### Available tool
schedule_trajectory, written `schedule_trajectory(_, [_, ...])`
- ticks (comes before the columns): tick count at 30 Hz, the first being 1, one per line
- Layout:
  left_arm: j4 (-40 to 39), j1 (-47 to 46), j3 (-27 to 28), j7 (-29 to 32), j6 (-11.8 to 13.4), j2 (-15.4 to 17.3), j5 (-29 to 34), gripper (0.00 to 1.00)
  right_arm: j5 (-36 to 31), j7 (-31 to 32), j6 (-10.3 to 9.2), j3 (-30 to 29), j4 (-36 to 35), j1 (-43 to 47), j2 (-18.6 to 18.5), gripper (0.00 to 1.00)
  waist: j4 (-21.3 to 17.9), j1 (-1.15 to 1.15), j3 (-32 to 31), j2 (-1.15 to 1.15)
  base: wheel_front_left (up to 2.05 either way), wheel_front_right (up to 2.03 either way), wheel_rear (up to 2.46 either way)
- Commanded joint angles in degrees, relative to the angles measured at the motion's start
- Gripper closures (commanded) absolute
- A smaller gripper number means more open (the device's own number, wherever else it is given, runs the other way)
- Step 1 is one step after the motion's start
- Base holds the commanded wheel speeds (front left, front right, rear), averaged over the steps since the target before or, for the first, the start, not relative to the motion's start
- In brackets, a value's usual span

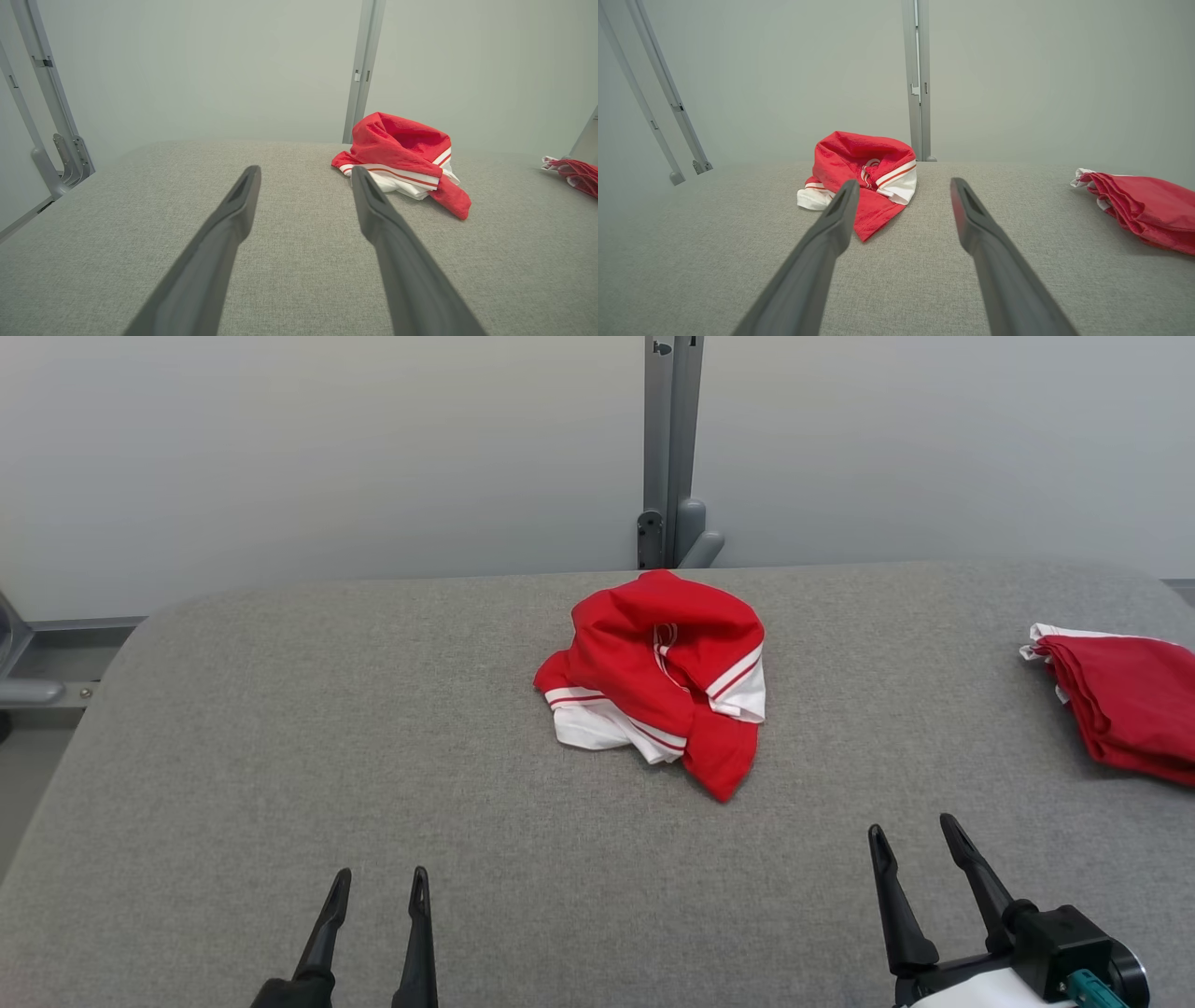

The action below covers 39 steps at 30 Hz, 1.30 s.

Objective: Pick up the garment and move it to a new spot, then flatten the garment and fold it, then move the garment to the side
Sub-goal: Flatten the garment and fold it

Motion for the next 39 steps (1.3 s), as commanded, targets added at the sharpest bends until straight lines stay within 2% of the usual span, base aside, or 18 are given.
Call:
schedule_trajectory(1, [0.13, -0.04, -0.16, -0.15, 0.29, 0.06, 0.43, 0.00, 0.32, -0.03, -0.06, -0.19, -0.17, 0.77, -0.14, 0.00, 0.29, 0.00, -0.04, 0.00, 0.00, 0.00, 0.00])
schedule_trajectory(15, [0.61, -0.28, -1.17, -0.15, 0.67, 0.06, 0.70, 0.00, 1.13, -0.03, -0.06, -0.26, -0.01, 0.13, -0.14, 0.00, 0.52, 0.00, 0.32, 0.00, 0.00, 0.00, 0.00])
schedule_trajectory(23, [3.57, -4.49, -4.87, -0.15, -0.24, 0.06, 0.44, 0.00, 0.44, -0.03, -0.07, -0.23, -0.21, -1.36, -0.15, 0.00, -0.86, 0.00, 2.39, 0.00, 0.00, 0.00, 0.00])
schedule_trajectory(30, [9.55, -14.03, -12.64, -0.14, -0.38, 0.11, -0.61, 0.00, -0.52, -0.03, -0.06, -0.19, -0.69, -3.24, -0.14, 0.00, -3.54, 0.00, 6.43, 0.00, 0.00, 0.00, 0.00])
schedule_trajectory(33, [14.43, -22.12, -15.84, -0.14, 0.61, 0.13, -3.09, 0.00, -1.07, -0.03, -0.06, 0.53, -1.29, -5.92, -0.14, 0.00, -5.58, 0.00, 11.67, 0.00, 0.00, 0.00, 0.00])
schedule_trajectory(39, [20.91, -32.38, -20.17, -0.14, 1.09, 0.15, -5.86, 0.00, -0.94, -0.03, -0.07, -0.17, -1.47, -9.38, -0.13, 0.00, -7.85, 0.00, 17.68, 0.00, 0.00, 0.00, 0.00])
